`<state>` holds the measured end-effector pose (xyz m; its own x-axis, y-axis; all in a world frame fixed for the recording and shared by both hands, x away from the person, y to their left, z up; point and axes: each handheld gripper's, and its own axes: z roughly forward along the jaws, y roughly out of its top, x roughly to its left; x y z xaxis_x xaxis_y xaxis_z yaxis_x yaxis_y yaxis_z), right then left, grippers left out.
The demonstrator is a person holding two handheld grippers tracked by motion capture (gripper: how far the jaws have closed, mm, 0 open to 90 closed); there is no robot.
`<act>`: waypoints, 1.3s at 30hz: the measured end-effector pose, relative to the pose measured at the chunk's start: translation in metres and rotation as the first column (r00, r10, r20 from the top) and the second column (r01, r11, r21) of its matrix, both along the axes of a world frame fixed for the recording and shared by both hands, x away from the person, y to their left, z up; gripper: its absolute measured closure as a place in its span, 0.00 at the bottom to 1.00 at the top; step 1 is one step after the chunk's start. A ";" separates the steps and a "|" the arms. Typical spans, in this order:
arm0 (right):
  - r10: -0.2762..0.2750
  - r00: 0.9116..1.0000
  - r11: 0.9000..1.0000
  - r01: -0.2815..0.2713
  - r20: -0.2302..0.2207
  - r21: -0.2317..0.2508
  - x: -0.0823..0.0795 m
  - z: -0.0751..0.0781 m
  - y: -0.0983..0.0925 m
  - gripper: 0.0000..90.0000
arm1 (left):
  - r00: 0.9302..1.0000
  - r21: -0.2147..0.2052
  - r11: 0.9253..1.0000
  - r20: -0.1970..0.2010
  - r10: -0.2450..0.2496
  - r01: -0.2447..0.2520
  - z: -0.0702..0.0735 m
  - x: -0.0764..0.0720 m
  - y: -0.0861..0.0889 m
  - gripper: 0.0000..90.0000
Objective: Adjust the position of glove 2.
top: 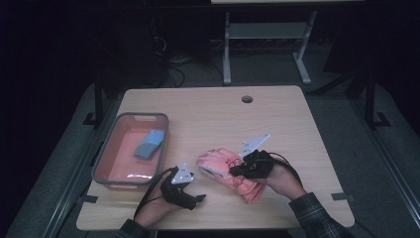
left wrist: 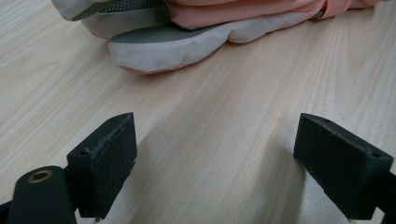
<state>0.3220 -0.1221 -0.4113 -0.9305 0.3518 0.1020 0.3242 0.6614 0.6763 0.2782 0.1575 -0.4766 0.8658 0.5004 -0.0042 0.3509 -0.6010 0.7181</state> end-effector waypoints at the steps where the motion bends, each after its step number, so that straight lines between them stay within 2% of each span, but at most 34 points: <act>1: 0.002 1.000 1.000 -0.002 -0.004 0.001 -0.001 0.000 0.000 0.97 | 1.000 0.000 1.000 0.000 0.000 0.000 0.000 0.000 0.000 0.14; 3: 0.004 1.000 1.000 -0.004 -0.003 0.028 0.000 0.004 -0.002 0.91 | 1.000 0.007 1.000 0.000 -0.002 0.002 0.000 0.000 0.000 0.14; 6: -0.026 1.000 0.996 0.026 -0.004 0.089 0.000 0.013 -0.008 0.76 | 1.000 -0.001 1.000 -0.001 0.007 -0.007 0.000 0.000 0.000 0.14; 7: -0.036 0.999 0.995 0.036 0.002 0.098 0.000 0.015 -0.009 0.75 | 1.000 -0.009 1.000 -0.002 0.016 -0.016 0.000 0.000 -0.001 0.14; 9: -0.058 0.998 0.991 0.057 0.010 0.119 0.001 0.020 -0.015 0.70 | 1.000 0.001 1.000 -0.002 0.018 -0.018 0.000 0.000 -0.001 0.14; 11: -0.075 0.997 0.987 0.072 0.017 0.143 0.002 0.024 -0.022 0.69 | 0.998 0.025 0.998 -0.028 0.060 -0.059 0.004 0.001 -0.006 0.16; 12: -0.095 0.995 0.984 0.090 0.028 0.153 0.003 0.027 -0.027 0.68 | 0.997 0.028 0.998 -0.041 0.062 -0.061 0.005 0.001 -0.007 0.16; 13: -0.107 0.994 0.982 0.100 0.034 0.161 0.003 0.029 -0.031 0.69 | 0.997 0.022 0.998 -0.049 0.059 -0.058 0.007 0.001 -0.007 0.19; 14: -0.119 0.992 0.979 0.112 0.035 0.171 0.004 0.031 -0.036 0.69 | 0.997 0.010 0.999 -0.055 0.050 -0.050 0.009 0.000 -0.008 0.27; 16: -0.152 0.987 0.972 0.141 0.044 0.188 0.006 0.033 -0.048 0.73 | 0.998 0.000 0.999 -0.046 0.047 -0.047 0.012 -0.001 -0.008 0.33; 18: -0.189 0.981 0.964 0.178 0.042 0.196 0.009 0.032 -0.061 0.80 | 0.998 -0.029 0.998 -0.041 0.049 -0.050 0.015 0.000 -0.009 0.47; 21: -0.236 0.971 0.956 0.227 0.027 0.188 0.011 0.024 -0.079 0.91 | 0.996 -0.037 0.998 -0.076 0.045 -0.048 0.019 0.006 -0.012 0.69; 24: -0.281 0.960 0.947 0.275 0.012 0.163 0.011 0.010 -0.095 0.99 | 0.996 -0.041 0.999 -0.089 0.021 -0.025 0.021 0.009 -0.018 0.88; 26: -0.295 0.956 0.946 0.292 0.001 0.140 0.010 -0.003 -0.104 1.00 | 0.996 -0.039 0.999 -0.089 0.012 -0.015 0.021 0.009 -0.025 0.99; 27: -0.298 0.955 0.946 0.297 -0.010 0.131 0.010 -0.007 -0.105 1.00 | 0.996 -0.045 0.999 -0.094 0.009 -0.013 0.021 0.008 -0.029 0.99; 29: -0.293 0.956 0.950 0.292 -0.013 0.107 0.009 -0.016 -0.107 1.00 | 0.996 -0.029 1.000 -0.088 -0.005 0.003 0.020 0.007 -0.037 0.99; 33: -0.294 0.955 0.952 0.296 -0.031 0.080 0.010 -0.027 -0.109 1.00 | 0.996 -0.013 1.000 -0.084 -0.010 0.009 0.018 0.011 -0.049 0.99; 35: -0.286 0.957 0.954 0.288 -0.037 0.083 0.010 -0.030 -0.108 1.00 | 0.997 0.000 1.000 -0.079 -0.013 0.013 0.018 0.014 -0.052 0.99; 37: -0.266 0.963 0.961 0.268 -0.034 0.065 0.009 -0.033 -0.104 1.00 | 0.997 0.001 1.000 -0.083 -0.004 0.004 0.018 0.018 -0.056 0.99; 39: -0.259 0.965 0.963 0.261 -0.034 0.065 0.007 -0.034 -0.101 1.00 | 0.996 -0.005 1.000 -0.090 0.003 -0.004 0.017 0.021 -0.059 0.99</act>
<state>0.3288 -0.2232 -0.4450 -0.8049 0.5724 0.1563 0.4963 0.5050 0.7062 0.2993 0.0986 -0.4591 0.8600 0.5033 -0.0841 0.4161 -0.5964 0.6864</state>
